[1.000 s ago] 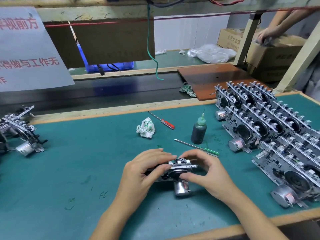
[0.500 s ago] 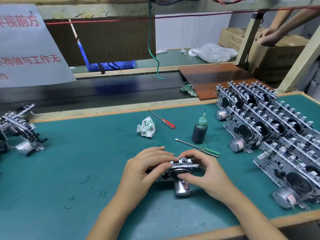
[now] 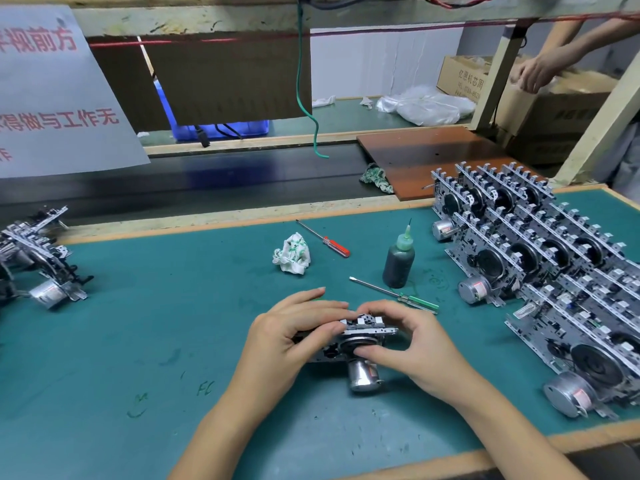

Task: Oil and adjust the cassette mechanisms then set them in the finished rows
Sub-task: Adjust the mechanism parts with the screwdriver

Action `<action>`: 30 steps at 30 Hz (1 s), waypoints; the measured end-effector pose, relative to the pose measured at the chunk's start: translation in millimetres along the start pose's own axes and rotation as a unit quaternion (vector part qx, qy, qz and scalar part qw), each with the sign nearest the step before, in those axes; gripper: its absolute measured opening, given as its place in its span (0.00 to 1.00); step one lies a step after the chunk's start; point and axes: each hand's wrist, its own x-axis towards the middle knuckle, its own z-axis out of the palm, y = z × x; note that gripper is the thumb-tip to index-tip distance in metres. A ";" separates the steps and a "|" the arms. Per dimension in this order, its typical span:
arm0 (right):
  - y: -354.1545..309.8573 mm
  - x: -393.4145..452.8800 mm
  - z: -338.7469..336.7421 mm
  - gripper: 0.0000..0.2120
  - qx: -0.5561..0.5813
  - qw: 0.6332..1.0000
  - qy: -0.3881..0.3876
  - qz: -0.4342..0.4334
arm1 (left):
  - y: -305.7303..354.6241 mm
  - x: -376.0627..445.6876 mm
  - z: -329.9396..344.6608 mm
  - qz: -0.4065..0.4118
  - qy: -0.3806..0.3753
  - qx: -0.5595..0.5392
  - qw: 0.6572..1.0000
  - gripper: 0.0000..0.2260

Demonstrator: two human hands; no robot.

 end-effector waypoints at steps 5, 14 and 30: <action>-2.8 -10.0 -4.2 0.18 -0.164 0.986 0.031 -0.020 | 0.3 -1.6 0.0 0.010 0.007 0.022 1.000 0.13; 2.5 -25.1 0.6 0.17 -0.388 0.908 0.111 -0.117 | -0.6 -1.5 1.0 0.019 0.021 0.022 0.999 0.11; -4.1 2.3 4.2 0.17 0.012 0.999 -0.043 0.014 | -1.1 -2.8 -0.2 0.005 0.015 0.028 0.999 0.11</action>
